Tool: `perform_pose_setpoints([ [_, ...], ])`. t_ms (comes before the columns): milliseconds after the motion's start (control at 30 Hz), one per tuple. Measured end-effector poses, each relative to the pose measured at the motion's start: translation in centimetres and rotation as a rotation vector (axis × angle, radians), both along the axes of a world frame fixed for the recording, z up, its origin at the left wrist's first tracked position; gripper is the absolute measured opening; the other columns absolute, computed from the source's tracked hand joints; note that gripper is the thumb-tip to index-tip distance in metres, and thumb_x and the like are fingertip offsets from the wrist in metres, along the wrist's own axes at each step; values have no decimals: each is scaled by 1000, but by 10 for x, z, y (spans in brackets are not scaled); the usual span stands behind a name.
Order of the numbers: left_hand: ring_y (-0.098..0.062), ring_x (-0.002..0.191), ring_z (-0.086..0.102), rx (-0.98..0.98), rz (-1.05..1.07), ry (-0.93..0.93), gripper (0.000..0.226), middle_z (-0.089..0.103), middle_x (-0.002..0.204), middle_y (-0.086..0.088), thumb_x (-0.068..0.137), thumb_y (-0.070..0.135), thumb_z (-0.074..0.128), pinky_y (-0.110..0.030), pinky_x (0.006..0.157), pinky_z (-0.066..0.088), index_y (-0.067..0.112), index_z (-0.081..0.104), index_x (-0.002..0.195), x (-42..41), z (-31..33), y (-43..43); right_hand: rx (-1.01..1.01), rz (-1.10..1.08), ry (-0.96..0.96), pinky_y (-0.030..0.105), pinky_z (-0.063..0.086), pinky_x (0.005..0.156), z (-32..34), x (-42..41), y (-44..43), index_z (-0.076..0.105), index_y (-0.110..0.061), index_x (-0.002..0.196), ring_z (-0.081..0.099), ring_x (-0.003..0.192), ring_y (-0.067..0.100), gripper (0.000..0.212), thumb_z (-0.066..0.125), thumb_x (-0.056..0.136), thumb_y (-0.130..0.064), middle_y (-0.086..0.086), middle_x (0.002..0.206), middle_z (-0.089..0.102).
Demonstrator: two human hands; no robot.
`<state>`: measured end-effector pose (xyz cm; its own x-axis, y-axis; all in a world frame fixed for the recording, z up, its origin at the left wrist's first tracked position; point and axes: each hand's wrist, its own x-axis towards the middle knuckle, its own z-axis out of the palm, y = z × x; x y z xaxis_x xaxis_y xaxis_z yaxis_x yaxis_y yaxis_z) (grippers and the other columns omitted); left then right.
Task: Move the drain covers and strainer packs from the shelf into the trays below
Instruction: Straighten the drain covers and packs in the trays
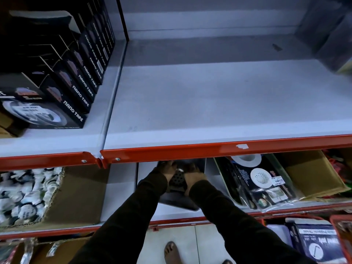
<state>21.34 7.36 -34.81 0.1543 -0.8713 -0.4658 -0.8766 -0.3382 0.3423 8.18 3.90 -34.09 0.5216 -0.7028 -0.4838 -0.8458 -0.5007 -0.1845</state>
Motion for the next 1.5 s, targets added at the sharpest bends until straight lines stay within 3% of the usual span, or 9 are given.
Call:
perform_pose_setpoints([
  [300, -21, 115, 60, -137, 33, -24, 36, 60, 128, 8, 90, 51, 48, -36, 98, 51, 46, 50, 125, 0, -18, 10, -97, 26, 24, 42, 39, 110, -9, -2, -6, 43, -18, 142, 41, 137, 34, 62, 63, 87, -38, 11, 149, 43],
  [467, -28, 150, 19, 120, 3, -49, 89, 16, 164, -8, 86, 21, 69, -30, 122, 18, 13, 15, 156, -10, 19, 17, -176, 178, 4, 50, 7, 123, 10, -14, -8, 31, -15, 149, 22, 147, 35, 108, 79, 61, -54, 13, 154, 32],
  [567, -31, 152, 13, 69, -7, -188, 85, 8, 165, -8, 90, 14, 62, -38, 125, 19, 14, 10, 157, -31, 47, 22, -41, 31, -158, 47, 28, 118, 34, -39, -8, 41, -18, 141, 37, 140, 34, 92, 72, 67, -64, 11, 148, 43],
  [700, -32, 125, 57, -120, 224, 4, 51, 57, 137, -12, 89, 20, 60, -39, 104, 49, 15, 48, 138, -94, 84, 15, -240, -260, -436, 47, 39, 110, 65, -115, -21, 45, -26, 135, 48, 129, 29, 71, 51, 80, -71, 6, 140, 51],
  [833, -30, 114, 64, -143, 466, 459, 44, 69, 121, -14, 96, 37, 53, -31, 95, 50, 8, 60, 129, -181, 93, -8, -230, -548, -302, 47, 38, 107, 71, -202, -56, 56, -7, 131, 49, 124, 42, 60, 40, 93, -51, 27, 135, 53],
  [967, -33, 123, 56, 115, 612, 652, 55, 58, 132, -17, 97, 44, 47, -28, 90, 45, 5, 50, 136, -235, 86, -25, 162, -667, -185, 40, 32, 110, 63, -251, -82, 26, -8, 152, 37, 137, 41, 60, 43, 100, -32, 24, 153, 36],
  [1100, -31, 101, 59, 120, 710, 682, 39, 62, 120, -21, 94, 19, 52, -33, 85, 48, 1, 54, 128, -250, 68, -36, 464, -785, -392, 30, 39, 95, 53, -253, -93, 28, -3, 151, 50, 126, 34, 65, 55, 92, -13, 19, 140, 50],
  [1267, -35, 98, 63, -78, 837, 609, 33, 65, 118, -25, 92, 8, 51, -32, 81, 49, -3, 56, 123, -247, 56, -64, 312, -713, -575, 31, 40, 101, 59, -233, -116, 43, -11, 142, 54, 125, 35, 58, 65, 89, -7, 17, 137, 56],
  [1500, -34, 140, 41, -44, 857, 479, 72, 38, 152, -21, 88, 3, 60, -33, 115, 36, -2, 24, 150, -267, 31, -64, 302, -541, -441, 31, 41, 103, 41, -240, -107, 17, -15, 156, 51, 131, 33, 79, 63, 92, -12, 14, 150, 47],
])
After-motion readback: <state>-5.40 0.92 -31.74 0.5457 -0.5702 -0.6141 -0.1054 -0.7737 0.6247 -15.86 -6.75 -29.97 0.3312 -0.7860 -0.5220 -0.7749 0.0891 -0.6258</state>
